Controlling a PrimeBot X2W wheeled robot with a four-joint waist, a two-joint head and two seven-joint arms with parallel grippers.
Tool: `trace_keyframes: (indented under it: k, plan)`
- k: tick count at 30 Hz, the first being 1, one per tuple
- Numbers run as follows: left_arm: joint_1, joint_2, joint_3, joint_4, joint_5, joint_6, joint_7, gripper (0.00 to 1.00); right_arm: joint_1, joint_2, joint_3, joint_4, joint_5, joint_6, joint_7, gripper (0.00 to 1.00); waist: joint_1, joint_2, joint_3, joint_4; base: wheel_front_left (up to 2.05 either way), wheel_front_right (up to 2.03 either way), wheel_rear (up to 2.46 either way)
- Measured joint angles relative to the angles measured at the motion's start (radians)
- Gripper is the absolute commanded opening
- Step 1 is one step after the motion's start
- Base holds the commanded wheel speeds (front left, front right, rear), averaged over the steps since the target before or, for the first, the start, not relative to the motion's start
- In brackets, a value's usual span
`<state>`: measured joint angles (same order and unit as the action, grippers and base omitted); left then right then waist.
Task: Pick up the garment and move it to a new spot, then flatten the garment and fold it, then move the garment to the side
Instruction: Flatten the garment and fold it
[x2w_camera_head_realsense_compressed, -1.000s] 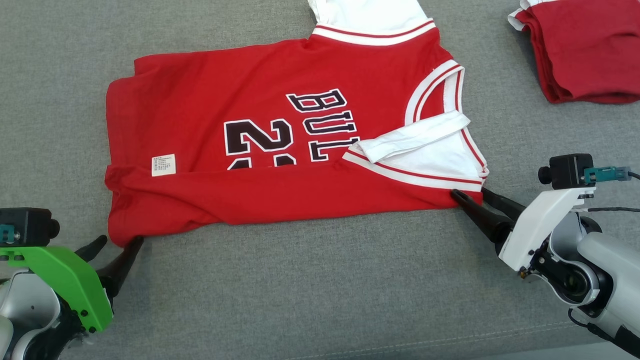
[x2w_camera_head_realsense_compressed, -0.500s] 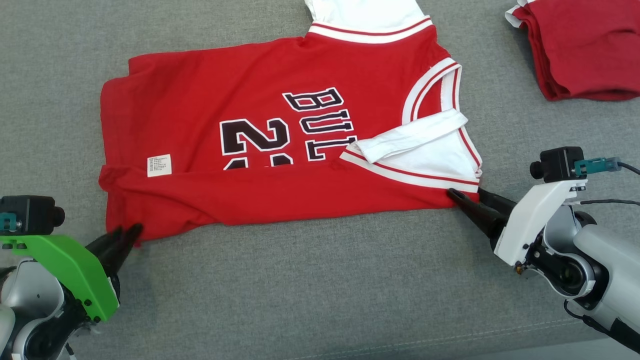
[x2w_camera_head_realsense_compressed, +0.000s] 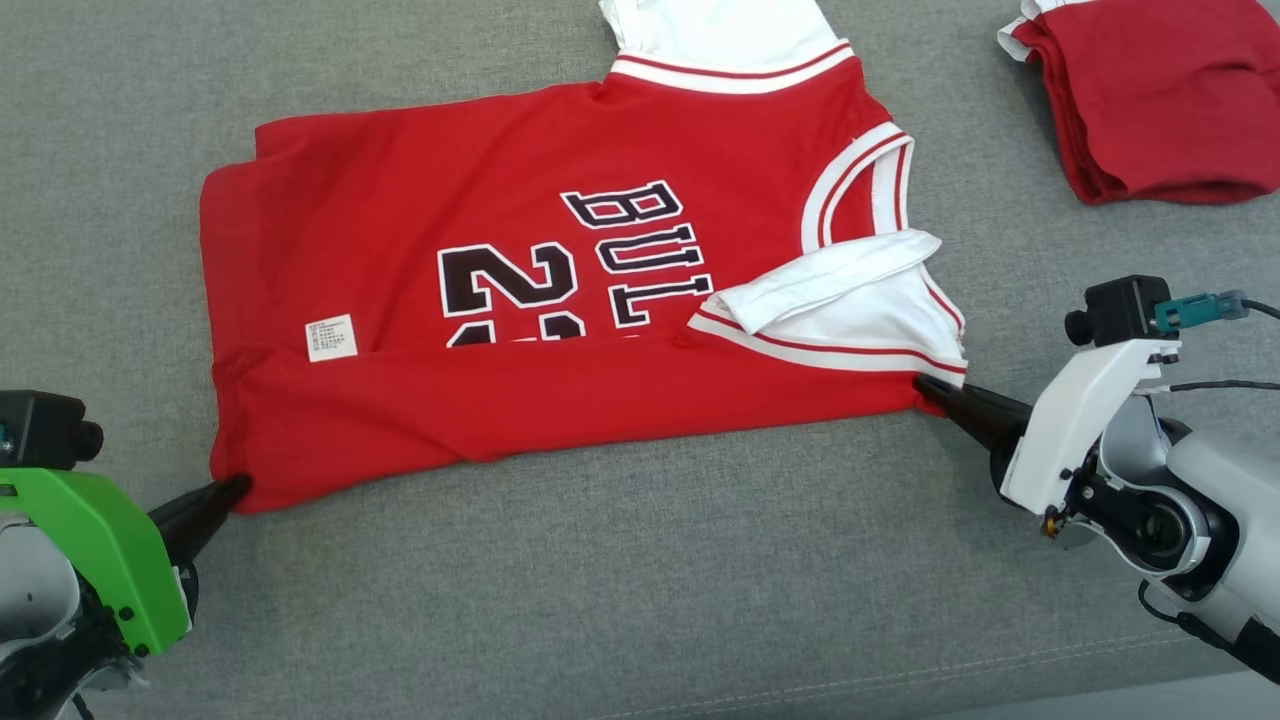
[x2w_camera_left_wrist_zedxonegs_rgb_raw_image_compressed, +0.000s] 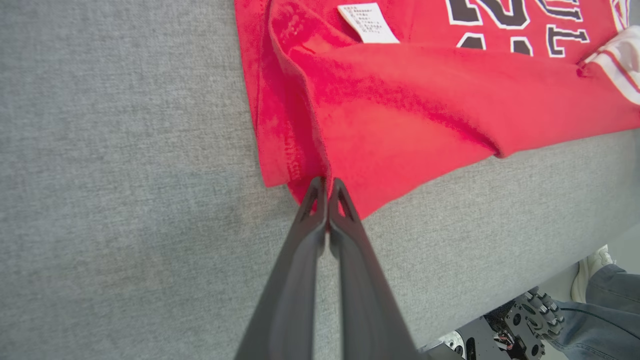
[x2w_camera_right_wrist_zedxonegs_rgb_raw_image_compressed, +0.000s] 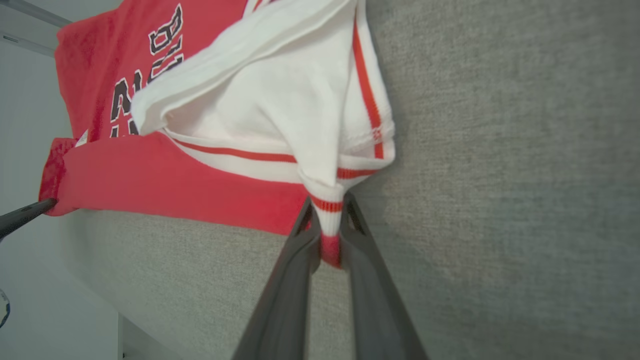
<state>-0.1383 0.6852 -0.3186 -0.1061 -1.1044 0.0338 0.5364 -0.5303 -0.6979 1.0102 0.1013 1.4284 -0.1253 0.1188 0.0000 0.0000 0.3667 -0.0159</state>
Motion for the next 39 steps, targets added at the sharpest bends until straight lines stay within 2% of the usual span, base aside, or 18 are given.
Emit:
trace_keyframes:
  k: [18, 26, 39]
  plan:
    - [0.063, 0.026, 0.032, -0.007, -0.065, -0.021, 0.035, 0.0, 0.019, -0.051, -0.007, -0.029, 0.044, 0.0, 0.04, 0.0, 0.0, 0.0, -0.027, 0.002, 0.0, 0.0, 0.0]
    - [0.134, 0.023, 0.034, -0.017, -0.075, -0.025, 0.025, 0.0, 0.112, -0.101, -0.008, -0.061, 0.083, 0.0, 0.034, 0.0, 0.0, 0.0, -0.048, 0.02, 0.0, 0.0, 0.0]
    - [0.308, 0.033, 0.038, -0.067, -0.091, -0.025, 0.007, 0.0, 0.263, -0.224, 0.007, -0.166, 0.137, 0.0, 0.031, 0.0, 0.0, 0.0, -0.069, 0.041, 0.0, 0.0, 0.0]
